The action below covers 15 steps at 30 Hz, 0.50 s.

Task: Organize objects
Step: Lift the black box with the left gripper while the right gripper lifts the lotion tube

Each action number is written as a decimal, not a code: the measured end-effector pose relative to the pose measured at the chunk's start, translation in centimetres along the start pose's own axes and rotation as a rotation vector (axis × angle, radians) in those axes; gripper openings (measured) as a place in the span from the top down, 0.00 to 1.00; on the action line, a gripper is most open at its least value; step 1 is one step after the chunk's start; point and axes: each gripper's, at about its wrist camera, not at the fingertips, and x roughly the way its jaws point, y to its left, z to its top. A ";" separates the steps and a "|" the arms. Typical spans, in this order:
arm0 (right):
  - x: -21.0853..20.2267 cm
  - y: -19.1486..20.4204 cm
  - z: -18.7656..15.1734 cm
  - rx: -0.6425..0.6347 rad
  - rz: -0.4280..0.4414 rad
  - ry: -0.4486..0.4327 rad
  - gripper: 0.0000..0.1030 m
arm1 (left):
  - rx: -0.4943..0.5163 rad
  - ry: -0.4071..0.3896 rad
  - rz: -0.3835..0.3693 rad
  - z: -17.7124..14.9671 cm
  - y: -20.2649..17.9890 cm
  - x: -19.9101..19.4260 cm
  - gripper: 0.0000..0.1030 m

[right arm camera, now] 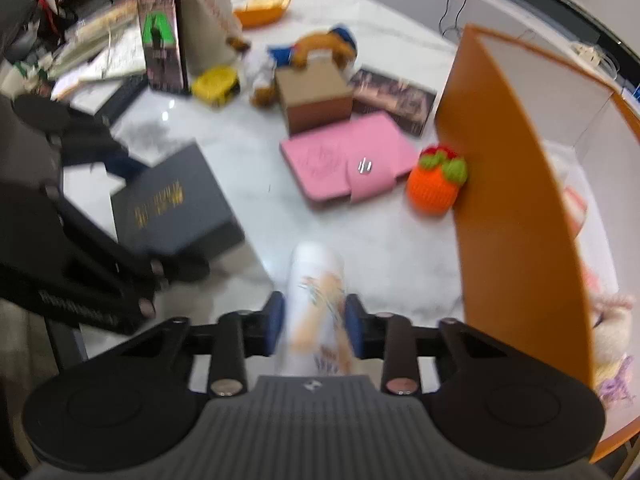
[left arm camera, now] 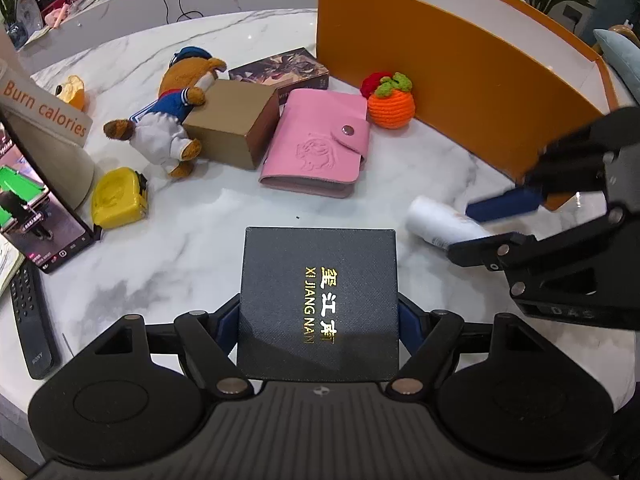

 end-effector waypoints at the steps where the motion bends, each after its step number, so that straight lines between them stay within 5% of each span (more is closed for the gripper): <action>1: 0.2 0.1 -0.1 -0.004 -0.002 0.004 0.72 | 0.000 0.003 0.000 -0.1 0.0 0.1 0.15; 3: 0.3 0.0 -0.2 0.002 -0.002 0.002 0.71 | 0.003 0.008 -0.002 -0.4 -0.1 0.1 0.15; 7: 1.0 0.2 -0.2 0.000 -0.024 0.029 0.49 | 0.008 0.017 -0.002 -0.8 -0.1 0.2 0.15; 15: 3.4 -0.1 0.7 0.068 -0.028 0.047 0.50 | 0.004 0.022 0.003 -1.0 0.4 0.1 0.15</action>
